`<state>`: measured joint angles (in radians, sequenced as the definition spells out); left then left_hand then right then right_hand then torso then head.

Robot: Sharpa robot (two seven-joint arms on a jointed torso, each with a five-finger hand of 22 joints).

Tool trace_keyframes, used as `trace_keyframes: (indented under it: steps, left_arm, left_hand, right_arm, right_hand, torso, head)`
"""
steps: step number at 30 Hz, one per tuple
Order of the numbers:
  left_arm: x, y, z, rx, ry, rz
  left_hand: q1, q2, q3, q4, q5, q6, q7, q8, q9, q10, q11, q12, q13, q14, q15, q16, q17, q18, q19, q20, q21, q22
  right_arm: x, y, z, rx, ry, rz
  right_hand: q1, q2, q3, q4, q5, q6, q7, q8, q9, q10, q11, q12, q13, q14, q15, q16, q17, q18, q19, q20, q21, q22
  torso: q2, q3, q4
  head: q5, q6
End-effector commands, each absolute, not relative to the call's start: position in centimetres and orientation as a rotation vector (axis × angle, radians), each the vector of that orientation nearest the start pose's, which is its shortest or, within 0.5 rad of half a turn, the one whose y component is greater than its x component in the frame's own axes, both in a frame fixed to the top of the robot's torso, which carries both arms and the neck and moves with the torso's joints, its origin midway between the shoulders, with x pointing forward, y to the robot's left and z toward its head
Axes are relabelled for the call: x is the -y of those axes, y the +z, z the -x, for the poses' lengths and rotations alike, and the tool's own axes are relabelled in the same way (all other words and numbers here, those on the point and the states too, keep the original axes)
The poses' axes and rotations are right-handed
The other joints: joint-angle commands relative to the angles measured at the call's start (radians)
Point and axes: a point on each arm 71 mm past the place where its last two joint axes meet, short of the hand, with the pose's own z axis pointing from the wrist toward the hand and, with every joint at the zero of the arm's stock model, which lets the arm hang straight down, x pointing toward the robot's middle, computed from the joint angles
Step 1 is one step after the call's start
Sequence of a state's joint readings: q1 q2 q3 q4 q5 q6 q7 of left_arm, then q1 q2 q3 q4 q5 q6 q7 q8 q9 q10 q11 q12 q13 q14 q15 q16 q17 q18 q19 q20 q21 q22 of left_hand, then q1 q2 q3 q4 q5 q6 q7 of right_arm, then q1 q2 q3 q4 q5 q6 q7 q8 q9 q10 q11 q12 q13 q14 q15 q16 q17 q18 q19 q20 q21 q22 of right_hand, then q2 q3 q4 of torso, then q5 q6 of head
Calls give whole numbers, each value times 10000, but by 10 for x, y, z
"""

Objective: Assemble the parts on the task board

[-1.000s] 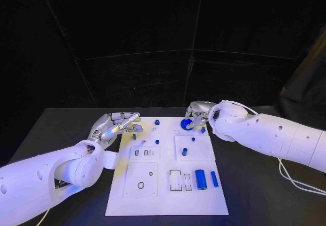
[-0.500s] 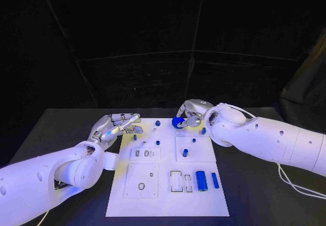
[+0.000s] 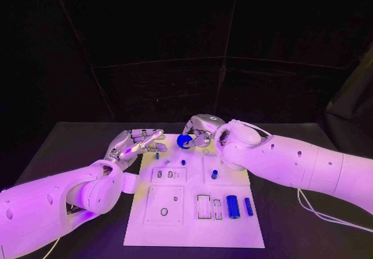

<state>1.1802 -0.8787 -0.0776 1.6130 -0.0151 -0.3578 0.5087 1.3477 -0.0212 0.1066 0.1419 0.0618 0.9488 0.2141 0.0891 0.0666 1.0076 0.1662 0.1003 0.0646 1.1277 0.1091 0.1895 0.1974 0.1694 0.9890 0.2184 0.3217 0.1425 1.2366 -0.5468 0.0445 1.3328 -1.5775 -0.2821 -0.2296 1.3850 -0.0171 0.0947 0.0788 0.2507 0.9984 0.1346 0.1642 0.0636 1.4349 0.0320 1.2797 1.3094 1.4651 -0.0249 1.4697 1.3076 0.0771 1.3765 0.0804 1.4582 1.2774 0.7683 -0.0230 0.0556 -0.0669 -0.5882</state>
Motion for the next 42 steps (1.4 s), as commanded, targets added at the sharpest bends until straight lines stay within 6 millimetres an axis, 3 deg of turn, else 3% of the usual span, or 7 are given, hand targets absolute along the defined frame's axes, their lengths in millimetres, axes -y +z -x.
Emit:
trace_keyframes:
  steps: [1, 20, 27, 33, 42]
  left_arm:
    - [-201, -185, -464, -13724, -16096, 10481]
    - [-200, -185, -465, -13733, -16097, 10482]
    - [-201, -185, -465, -13735, -16089, 10486]
    - [-201, -185, -465, -13729, -16073, 10489]
    - [-201, -185, -465, -13735, -16056, 10498]
  left_hand:
    - [50, 62, -19, -63, -46, -60, 32, -41, -13, -55, 21, -39, -14, -50, 47, -54, 10, 124, 63, 4, 63, -9]
    - [42, 72, -17, -66, -46, -66, 39, -50, -14, -69, 26, -53, -16, -51, 50, -63, 16, 124, 64, 5, 65, -10]
    - [42, 72, -17, -66, -46, -66, 39, -50, -14, -69, 26, -53, -16, -51, 50, -63, 16, 124, 64, 5, 65, -10]
    - [31, 81, -17, -69, -47, -69, 45, -58, -14, -78, 31, -64, -16, -53, 53, -75, 23, 122, 64, 7, 66, -11]
    - [31, 81, -17, -69, -47, -69, 45, -58, -14, -78, 31, -64, -16, -53, 53, -75, 23, 122, 64, 7, 66, -11]
  right_arm:
    - [97, -149, -531, -15851, 5799, 2373]
    - [76, -163, -537, -16336, 5274, 2727]
    - [77, -164, -538, -16300, 4909, 2713]
    - [76, -166, -538, -16467, 4886, 2925]
    - [77, -168, -538, -16682, 4955, 2940]
  right_hand:
    - [-105, 1, 69, -12, 53, 87, -59, -57, 19, -1, 74, -74, 2, 624, -61, 8, 314, -151, 60, 8, 45, 13]
    - [-163, -132, 219, -19, -86, 0, -9, -237, 19, -93, 117, -254, -110, 606, -29, -32, 249, -154, 58, 34, 50, 27]
    - [-247, -343, 300, -31, -267, -272, 76, -485, 14, -322, 193, -700, -438, 604, 33, -45, 243, -151, 37, 88, 41, 13]
    - [-507, -734, 127, 43, -253, -699, 162, -785, 8, -597, 281, -1235, -837, 605, 111, -45, 265, -142, -2, 160, 19, -24]
    - [-1087, -936, -322, 608, -413, -908, 248, -950, 35, -721, 375, -1496, -1030, 613, 196, -23, 333, -135, -28, 248, 4, -45]
  torso:
    - [10, 10, -5]
    - [9, 7, -18]
    - [8, 9, -13]
    - [13, 6, -12]
    - [14, 1, -6]
  head:
    - [24, -14]
    - [49, -58]
    - [28, -62]
    - [-53, -37]
    - [-69, -19]
